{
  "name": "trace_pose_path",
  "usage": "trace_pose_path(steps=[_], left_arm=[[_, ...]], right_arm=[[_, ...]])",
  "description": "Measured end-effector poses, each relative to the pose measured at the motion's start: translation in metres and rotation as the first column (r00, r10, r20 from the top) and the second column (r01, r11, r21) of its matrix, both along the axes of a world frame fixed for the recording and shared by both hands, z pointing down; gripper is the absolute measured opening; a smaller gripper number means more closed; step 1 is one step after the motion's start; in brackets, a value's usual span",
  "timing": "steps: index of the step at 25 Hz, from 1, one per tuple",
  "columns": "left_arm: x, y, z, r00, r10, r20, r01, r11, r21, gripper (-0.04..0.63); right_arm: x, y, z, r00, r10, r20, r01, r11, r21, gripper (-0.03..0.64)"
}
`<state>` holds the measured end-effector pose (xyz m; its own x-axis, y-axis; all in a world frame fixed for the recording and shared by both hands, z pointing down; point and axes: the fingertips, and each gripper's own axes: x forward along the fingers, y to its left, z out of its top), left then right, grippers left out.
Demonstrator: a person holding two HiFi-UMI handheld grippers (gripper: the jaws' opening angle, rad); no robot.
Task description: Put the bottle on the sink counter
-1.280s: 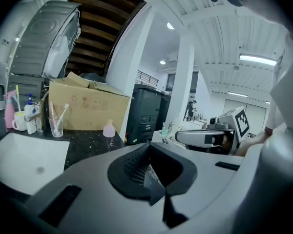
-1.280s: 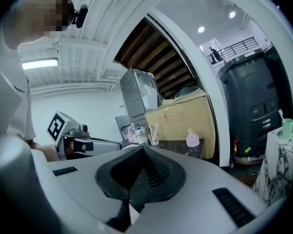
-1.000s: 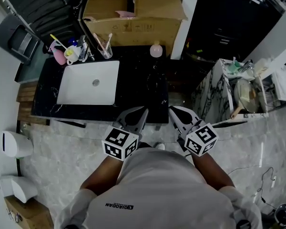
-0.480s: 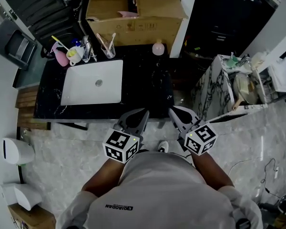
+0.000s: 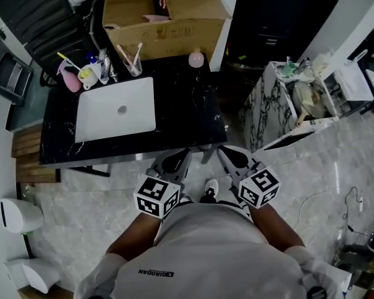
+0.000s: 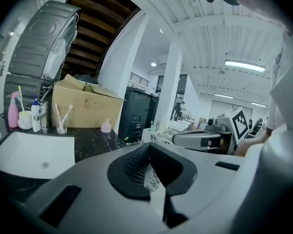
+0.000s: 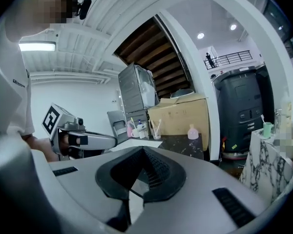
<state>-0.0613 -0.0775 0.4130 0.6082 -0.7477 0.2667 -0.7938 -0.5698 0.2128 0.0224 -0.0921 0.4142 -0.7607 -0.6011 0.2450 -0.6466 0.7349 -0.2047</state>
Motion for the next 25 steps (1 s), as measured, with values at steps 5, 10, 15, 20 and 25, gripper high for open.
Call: trace_pose_path(steps=[5,10,15,20,25], left_arm=[[-0.002,0.018,0.000,1.000,0.029,0.012,-0.029,0.999,0.014,0.015],[0.009,0.034,0.005,0.997,0.078,0.011,-0.078,0.997,0.017,0.015],[0.011,0.045,0.006,0.996,0.088,-0.004,-0.088,0.996,-0.002,0.015],[0.007,0.043,0.004,0.998,0.062,0.022,-0.062,0.998,0.008,0.015],[0.023,0.034,0.003,0.999,0.034,0.036,-0.035,0.999,0.009,0.015]], right_arm=[[0.001,0.024,-0.002,1.000,0.030,-0.001,-0.030,1.000,0.004,0.038],[-0.001,0.047,0.006,0.999,0.043,-0.004,-0.043,0.999,0.002,0.040],[-0.001,0.056,0.007,0.999,0.047,0.003,-0.047,0.999,-0.001,0.038],[-0.001,0.048,-0.001,0.999,0.033,0.019,-0.034,0.999,0.024,0.040],[0.018,0.039,-0.007,1.000,0.014,0.002,-0.014,0.999,0.037,0.038]])
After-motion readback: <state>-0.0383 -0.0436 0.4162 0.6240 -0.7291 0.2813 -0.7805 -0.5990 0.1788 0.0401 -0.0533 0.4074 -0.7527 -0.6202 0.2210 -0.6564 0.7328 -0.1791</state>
